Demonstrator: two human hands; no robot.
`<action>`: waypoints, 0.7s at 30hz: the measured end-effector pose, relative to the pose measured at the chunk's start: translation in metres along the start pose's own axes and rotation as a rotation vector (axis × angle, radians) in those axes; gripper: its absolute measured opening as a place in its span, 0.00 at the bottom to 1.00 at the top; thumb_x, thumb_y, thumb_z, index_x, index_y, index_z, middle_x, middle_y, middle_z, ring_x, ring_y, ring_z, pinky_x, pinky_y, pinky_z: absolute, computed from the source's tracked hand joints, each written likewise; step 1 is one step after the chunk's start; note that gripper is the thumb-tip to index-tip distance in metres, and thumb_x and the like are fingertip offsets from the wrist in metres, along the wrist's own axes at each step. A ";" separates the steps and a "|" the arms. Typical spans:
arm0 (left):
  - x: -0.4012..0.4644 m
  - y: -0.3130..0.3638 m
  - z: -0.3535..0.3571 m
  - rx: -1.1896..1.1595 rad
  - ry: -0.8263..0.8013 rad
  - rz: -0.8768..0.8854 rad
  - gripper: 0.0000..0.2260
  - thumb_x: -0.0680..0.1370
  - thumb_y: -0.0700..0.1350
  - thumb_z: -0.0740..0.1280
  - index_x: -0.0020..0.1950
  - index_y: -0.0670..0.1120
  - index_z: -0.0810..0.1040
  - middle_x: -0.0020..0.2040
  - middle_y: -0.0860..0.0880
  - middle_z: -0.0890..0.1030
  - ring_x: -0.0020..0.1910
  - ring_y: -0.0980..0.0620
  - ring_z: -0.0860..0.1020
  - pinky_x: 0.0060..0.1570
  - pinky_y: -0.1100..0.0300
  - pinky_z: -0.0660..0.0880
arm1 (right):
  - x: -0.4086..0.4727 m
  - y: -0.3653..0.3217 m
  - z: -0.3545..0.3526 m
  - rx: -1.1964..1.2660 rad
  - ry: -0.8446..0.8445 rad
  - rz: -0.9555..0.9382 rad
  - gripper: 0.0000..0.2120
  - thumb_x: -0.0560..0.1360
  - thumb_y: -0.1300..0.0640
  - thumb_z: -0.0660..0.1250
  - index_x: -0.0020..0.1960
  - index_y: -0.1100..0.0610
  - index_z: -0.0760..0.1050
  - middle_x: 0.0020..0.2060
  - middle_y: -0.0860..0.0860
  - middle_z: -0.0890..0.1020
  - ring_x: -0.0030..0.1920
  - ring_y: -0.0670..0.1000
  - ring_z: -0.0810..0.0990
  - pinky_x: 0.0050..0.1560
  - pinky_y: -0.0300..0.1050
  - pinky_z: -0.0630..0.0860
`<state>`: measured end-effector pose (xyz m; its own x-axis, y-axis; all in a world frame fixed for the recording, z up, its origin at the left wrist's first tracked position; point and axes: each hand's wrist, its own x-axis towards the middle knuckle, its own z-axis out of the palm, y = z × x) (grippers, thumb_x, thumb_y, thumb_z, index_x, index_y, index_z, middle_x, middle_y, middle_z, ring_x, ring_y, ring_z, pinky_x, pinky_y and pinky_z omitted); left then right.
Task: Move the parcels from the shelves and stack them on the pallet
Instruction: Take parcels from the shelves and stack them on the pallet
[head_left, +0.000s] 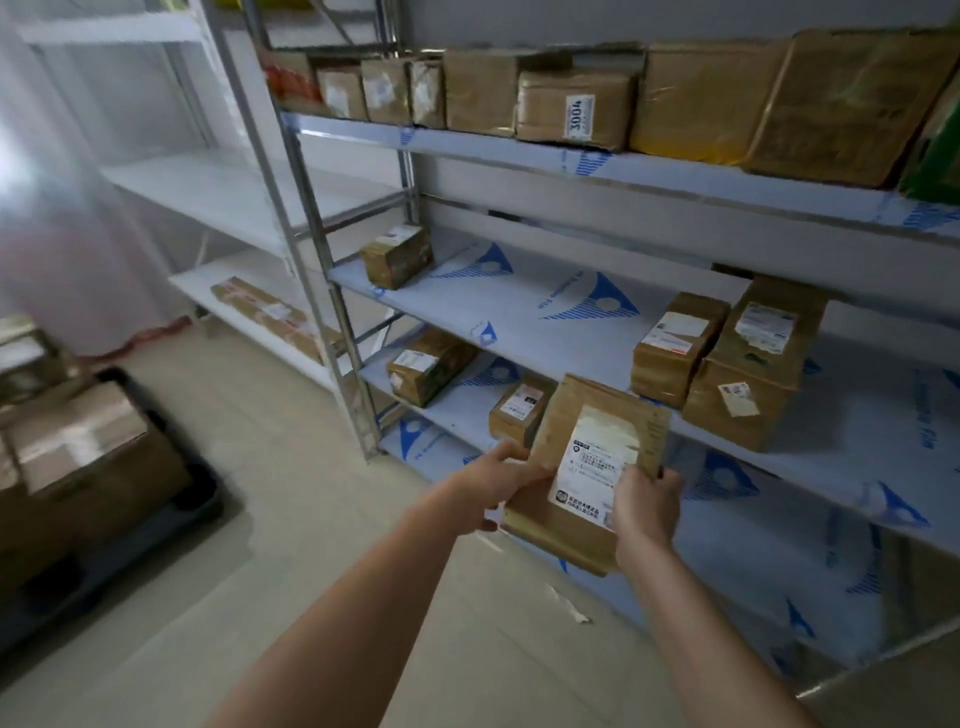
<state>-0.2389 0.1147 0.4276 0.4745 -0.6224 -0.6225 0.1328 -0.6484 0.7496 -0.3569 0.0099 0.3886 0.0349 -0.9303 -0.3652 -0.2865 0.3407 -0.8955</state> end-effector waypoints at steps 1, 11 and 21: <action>-0.003 -0.010 -0.020 -0.042 0.016 -0.013 0.22 0.76 0.59 0.70 0.67 0.56 0.71 0.66 0.48 0.70 0.67 0.40 0.68 0.66 0.38 0.67 | -0.011 -0.001 0.016 -0.010 -0.040 -0.009 0.07 0.77 0.55 0.55 0.55 0.51 0.65 0.50 0.58 0.80 0.47 0.61 0.81 0.49 0.62 0.81; -0.026 -0.112 -0.175 -0.501 0.355 -0.040 0.27 0.73 0.59 0.73 0.69 0.58 0.69 0.62 0.47 0.77 0.55 0.46 0.78 0.47 0.51 0.79 | -0.099 -0.005 0.187 -0.166 -0.492 -0.166 0.12 0.81 0.53 0.61 0.64 0.53 0.67 0.55 0.56 0.79 0.48 0.56 0.79 0.46 0.50 0.77; -0.038 -0.168 -0.352 -0.644 0.604 -0.159 0.28 0.74 0.65 0.68 0.71 0.57 0.67 0.55 0.54 0.80 0.51 0.52 0.79 0.38 0.56 0.76 | -0.192 -0.002 0.406 -0.309 -0.920 -0.244 0.15 0.82 0.52 0.60 0.68 0.50 0.68 0.52 0.52 0.79 0.40 0.46 0.77 0.39 0.44 0.75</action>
<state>0.0273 0.4014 0.4043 0.7617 -0.0914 -0.6415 0.6123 -0.2223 0.7587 0.0259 0.2426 0.3573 0.8160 -0.4586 -0.3518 -0.4042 -0.0178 -0.9145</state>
